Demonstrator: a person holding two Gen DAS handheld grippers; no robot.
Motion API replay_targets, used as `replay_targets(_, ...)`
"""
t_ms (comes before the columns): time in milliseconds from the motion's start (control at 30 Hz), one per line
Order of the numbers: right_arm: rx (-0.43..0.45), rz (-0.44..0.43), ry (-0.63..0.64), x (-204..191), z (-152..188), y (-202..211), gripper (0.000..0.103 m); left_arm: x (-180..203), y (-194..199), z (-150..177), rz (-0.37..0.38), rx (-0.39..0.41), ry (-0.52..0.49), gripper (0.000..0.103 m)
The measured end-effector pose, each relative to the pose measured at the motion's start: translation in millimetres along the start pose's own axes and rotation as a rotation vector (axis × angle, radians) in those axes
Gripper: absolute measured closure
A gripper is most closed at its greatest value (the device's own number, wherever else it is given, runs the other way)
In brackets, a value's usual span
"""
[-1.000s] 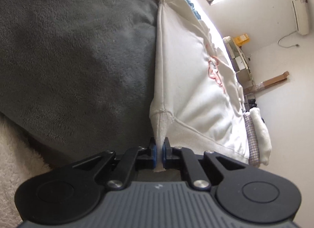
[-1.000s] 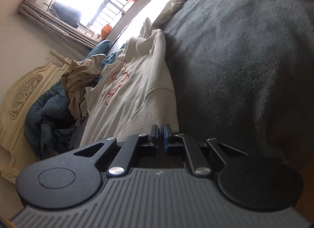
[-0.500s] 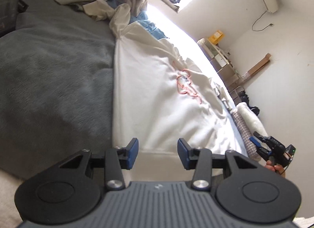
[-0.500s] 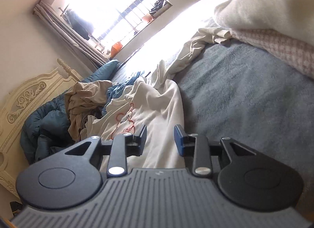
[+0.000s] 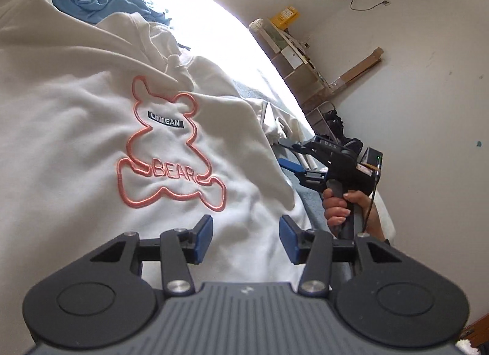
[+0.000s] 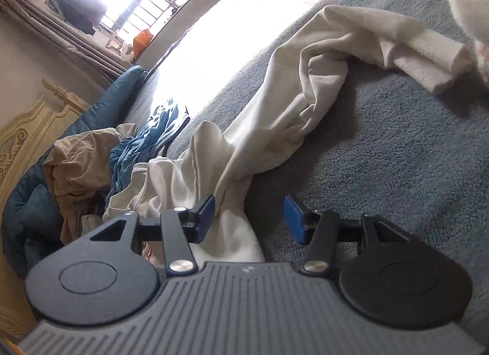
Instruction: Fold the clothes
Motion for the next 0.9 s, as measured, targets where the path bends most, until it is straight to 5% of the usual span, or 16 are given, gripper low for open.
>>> replay_targets(167,0.035,-0.117,-0.029,6,-20,-32,0.054,-16,-49,4,-0.029,-0.038,-0.007,0.056)
replay_targets(233,0.039,-0.125,-0.020,8,-24,-44,0.063,-23,-62,5,-0.025,-0.042,-0.004,0.057)
replay_targets(300,0.037,-0.100,0.006,10,-26,-53,0.088,-27,-57,7,0.001,-0.025,0.008,0.059)
replay_targets(400,0.093,-0.085,0.072,2,-37,-45,0.098,-31,-52,7,0.007,-0.010,0.018,0.064)
replay_targets(500,0.268,-0.045,0.209,-12,-65,-5,0.098,-34,-48,8,0.001,0.001,0.019,0.067)
replay_targets(567,0.309,0.000,0.275,-13,-81,9,0.098,-33,-46,10,-0.010,0.008,0.007,0.067)
replay_targets(800,0.147,0.265,0.341,36,-74,-41,0.098,-31,-40,13,-0.040,0.021,-0.024,0.068)
replay_targets(900,0.162,0.229,0.236,48,-68,-35,0.093,-30,-38,13,-0.052,0.023,-0.032,0.068)
Point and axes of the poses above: each gripper's, at about its wrist camera, not at the fingertips, and y roughly against the way its jaws point, x to its right, z to its underside, the point moved 9 cm from there along -y, roughly the way its jaws point, and after that the axes turned 13 degrees about y, right-handed, at the moved point
